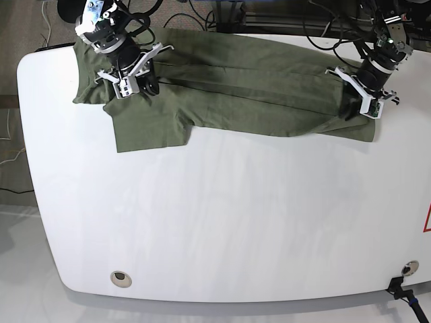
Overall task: Fold the T-shirt properly
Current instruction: 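Lower the folded hem onto the shirt and release both grippers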
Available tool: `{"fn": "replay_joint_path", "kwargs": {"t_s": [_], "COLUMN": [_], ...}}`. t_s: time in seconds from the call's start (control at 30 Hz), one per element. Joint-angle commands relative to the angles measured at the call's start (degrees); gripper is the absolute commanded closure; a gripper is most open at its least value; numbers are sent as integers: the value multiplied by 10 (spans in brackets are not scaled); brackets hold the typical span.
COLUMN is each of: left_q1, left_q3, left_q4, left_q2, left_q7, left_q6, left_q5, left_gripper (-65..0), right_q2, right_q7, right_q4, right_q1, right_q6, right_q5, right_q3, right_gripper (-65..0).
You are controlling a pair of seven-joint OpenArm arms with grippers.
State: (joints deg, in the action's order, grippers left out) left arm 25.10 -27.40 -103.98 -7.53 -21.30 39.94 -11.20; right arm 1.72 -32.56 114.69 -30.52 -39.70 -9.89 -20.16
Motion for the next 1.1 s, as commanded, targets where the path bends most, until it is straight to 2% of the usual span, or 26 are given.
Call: {"fn": "replay_joint_path", "kwargs": {"t_s": [0.0,0.23,0.33,0.43,0.57,0.7,1.07], "left_q1": [-2,-7,-11,-16,-40,-48,-53], "left_q3": [-2,40,56,60,58,56,35], "left_q4": [-10,47,83,128,173,192,193], "left_q2": [-5,-8,-8,-6,-8,-9,-8], "left_q7": [15,19,53,74,76,76,76], "left_q6": [1,1,1,1,1,1,1], "left_q5": [-11,-10,-1,23,25,25,25], "left_gripper": [0,0,0,0,0,0,0], "right_q2": [-4,-6,-6,-19,-22,-46,-104], "right_q7": [16,25,50,76,137,148,148], "right_q4": [10,-38,-75,-128,-199,-266,-354], "right_q1": [-1,0,-2,1,4,34,133], "right_q6": [-3,-3,-3,-3,-3,-3,-3], "right_q5": [-9,-7,-7,-9,-7,-9,-9], "right_q3": [-3,-3,-4,-4,-3,-3,10], "right_gripper": [0,0,0,0,0,0,0]}}
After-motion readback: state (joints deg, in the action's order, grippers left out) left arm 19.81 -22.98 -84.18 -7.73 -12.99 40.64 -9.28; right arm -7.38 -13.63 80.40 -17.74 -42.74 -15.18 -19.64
